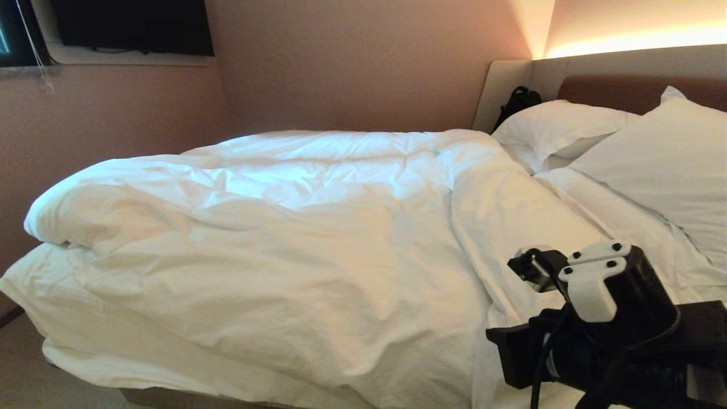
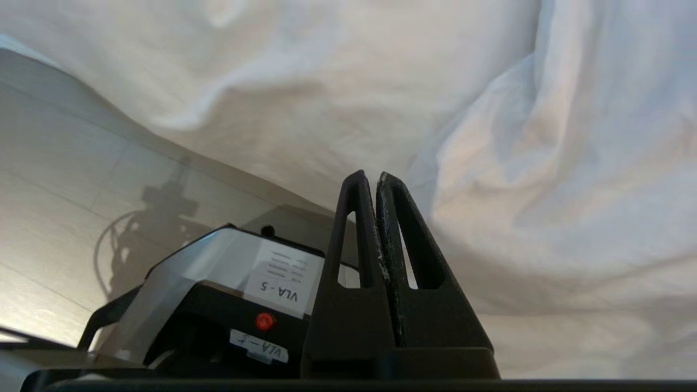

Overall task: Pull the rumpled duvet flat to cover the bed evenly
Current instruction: Flatten the corners of the folded blanket

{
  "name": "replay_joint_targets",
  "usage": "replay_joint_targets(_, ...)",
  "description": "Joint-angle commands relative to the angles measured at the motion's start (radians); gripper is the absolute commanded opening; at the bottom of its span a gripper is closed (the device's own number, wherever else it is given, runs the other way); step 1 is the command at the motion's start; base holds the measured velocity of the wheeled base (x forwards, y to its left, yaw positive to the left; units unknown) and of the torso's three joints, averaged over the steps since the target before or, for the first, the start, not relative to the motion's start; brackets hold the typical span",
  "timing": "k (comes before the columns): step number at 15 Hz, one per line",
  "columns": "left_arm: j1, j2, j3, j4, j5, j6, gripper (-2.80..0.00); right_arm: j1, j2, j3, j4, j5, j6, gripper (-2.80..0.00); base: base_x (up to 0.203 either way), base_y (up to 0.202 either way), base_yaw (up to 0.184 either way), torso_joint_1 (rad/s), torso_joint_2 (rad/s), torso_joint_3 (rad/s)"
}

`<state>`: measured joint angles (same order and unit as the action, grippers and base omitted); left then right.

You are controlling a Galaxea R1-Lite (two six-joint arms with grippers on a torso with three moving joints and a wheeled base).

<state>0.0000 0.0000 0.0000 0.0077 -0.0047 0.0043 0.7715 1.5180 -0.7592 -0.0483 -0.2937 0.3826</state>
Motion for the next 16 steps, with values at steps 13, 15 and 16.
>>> replay_joint_targets(13,0.000,0.000,0.000,0.000,0.000,0.000,-2.80,-0.074,0.172,-0.138,0.082,-0.180,0.029,0.00,0.000,0.000,0.000,0.000,0.00,0.000)
replay_joint_targets(15,0.000,0.000,0.000,0.000,0.000,0.000,-2.80,-0.074,0.169,-0.138,0.084,-0.191,0.029,0.00,0.000,0.000,0.000,0.000,0.00,0.000)
replay_joint_targets(16,0.000,0.000,0.000,0.000,0.000,0.000,-2.80,-0.075,0.169,-0.138,0.084,-0.193,0.029,0.00,0.000,0.000,0.000,0.000,0.00,0.000)
